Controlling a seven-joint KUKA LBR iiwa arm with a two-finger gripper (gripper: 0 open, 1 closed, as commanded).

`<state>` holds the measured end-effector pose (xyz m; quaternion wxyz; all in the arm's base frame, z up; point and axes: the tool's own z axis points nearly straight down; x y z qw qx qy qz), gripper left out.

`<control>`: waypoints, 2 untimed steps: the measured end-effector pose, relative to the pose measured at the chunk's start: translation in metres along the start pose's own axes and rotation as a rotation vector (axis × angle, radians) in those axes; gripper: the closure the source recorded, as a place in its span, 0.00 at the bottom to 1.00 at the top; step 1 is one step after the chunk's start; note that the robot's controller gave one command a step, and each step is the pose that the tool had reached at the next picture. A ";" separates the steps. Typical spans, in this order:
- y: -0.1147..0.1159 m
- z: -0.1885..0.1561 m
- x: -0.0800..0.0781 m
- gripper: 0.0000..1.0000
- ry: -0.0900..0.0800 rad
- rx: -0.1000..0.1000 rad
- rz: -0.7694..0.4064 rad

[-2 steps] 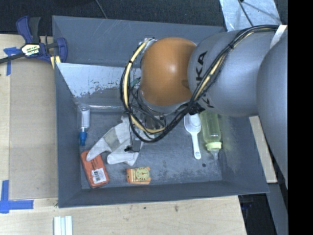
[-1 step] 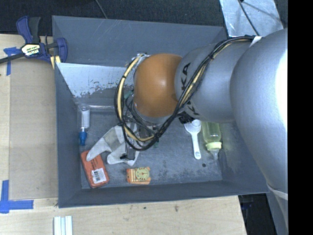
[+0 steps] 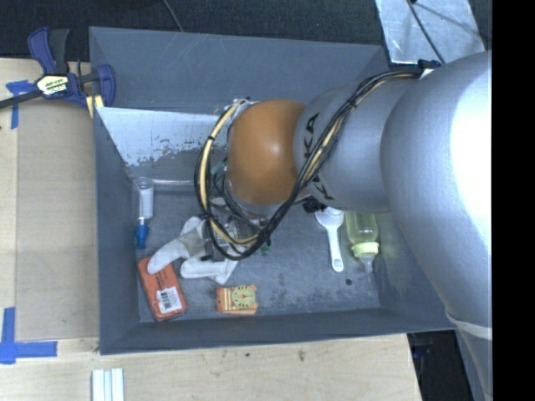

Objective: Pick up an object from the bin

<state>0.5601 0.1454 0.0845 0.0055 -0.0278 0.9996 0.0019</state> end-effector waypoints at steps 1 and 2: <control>-0.002 -0.007 0.001 1.00 0.006 0.002 -0.007; 0.014 -0.139 0.022 1.00 0.009 0.003 -0.022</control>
Offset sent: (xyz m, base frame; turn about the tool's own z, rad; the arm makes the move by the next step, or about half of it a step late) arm -0.0248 0.0127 0.1390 -0.0217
